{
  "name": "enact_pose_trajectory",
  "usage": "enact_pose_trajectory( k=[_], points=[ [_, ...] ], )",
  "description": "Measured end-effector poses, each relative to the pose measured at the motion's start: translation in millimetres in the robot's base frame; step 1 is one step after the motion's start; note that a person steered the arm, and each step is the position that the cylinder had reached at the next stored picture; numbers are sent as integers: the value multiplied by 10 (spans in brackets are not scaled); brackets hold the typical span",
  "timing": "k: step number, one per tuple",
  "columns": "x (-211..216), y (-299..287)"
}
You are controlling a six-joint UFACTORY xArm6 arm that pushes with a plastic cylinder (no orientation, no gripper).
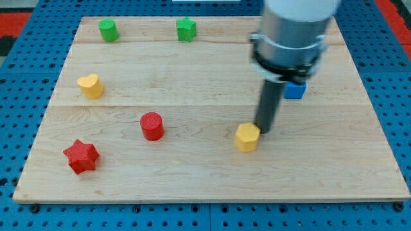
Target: Move yellow hexagon slightly left
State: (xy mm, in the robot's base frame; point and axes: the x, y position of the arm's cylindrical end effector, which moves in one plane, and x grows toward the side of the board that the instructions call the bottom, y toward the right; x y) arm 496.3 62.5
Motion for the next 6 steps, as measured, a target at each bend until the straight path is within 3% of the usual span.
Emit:
enact_pose_trajectory(
  k=[1, 3, 6],
  points=[
    [184, -720],
    [-61, 236],
    [488, -184]
  ],
)
